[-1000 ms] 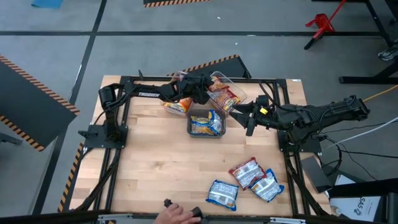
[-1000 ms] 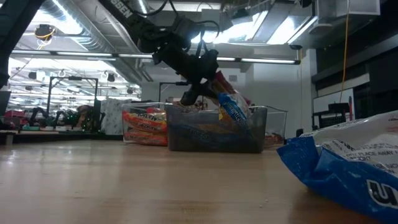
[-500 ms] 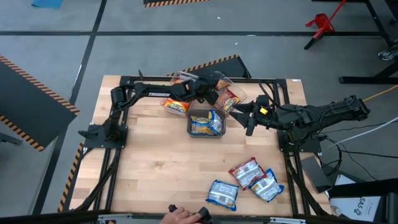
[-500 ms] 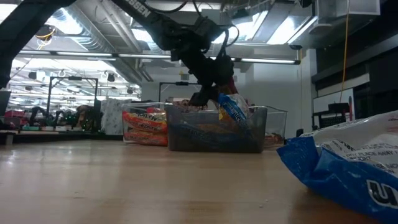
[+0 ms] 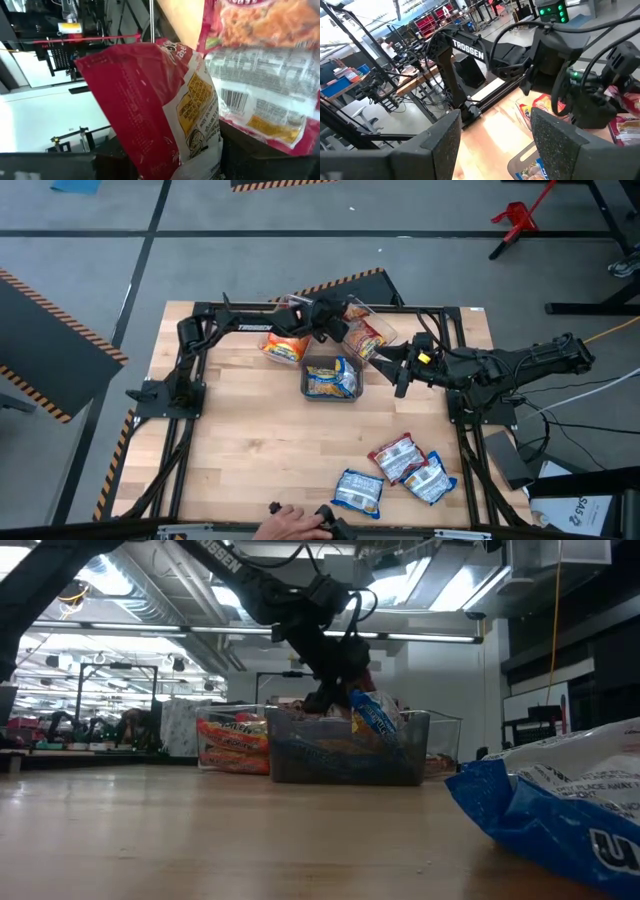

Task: Sort Maruchan noodles
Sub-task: Put the red noodle pack into the right transparent bin

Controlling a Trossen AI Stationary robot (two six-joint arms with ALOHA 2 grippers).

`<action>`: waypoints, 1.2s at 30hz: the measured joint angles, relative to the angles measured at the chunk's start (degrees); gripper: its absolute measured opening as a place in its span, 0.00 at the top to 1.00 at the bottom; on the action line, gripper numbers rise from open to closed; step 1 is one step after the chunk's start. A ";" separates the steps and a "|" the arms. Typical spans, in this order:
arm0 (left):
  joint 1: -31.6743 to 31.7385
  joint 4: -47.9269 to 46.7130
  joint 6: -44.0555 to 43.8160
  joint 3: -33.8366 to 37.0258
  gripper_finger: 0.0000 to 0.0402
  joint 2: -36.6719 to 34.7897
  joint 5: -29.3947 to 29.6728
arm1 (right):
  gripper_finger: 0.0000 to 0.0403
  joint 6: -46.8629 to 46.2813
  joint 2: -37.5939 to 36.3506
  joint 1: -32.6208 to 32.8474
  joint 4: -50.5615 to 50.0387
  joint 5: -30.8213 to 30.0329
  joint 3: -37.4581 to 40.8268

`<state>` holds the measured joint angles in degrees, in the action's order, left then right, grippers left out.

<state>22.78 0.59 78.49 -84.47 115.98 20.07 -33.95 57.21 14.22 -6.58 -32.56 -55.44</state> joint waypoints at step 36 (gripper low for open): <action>-4.58 -9.25 -17.00 0.02 0.36 -9.18 7.09 | 0.45 0.80 0.04 0.02 -0.06 2.56 0.00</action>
<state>18.20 -8.65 61.49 -84.44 106.81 27.16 -33.16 57.25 14.24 -6.63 -30.00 -55.44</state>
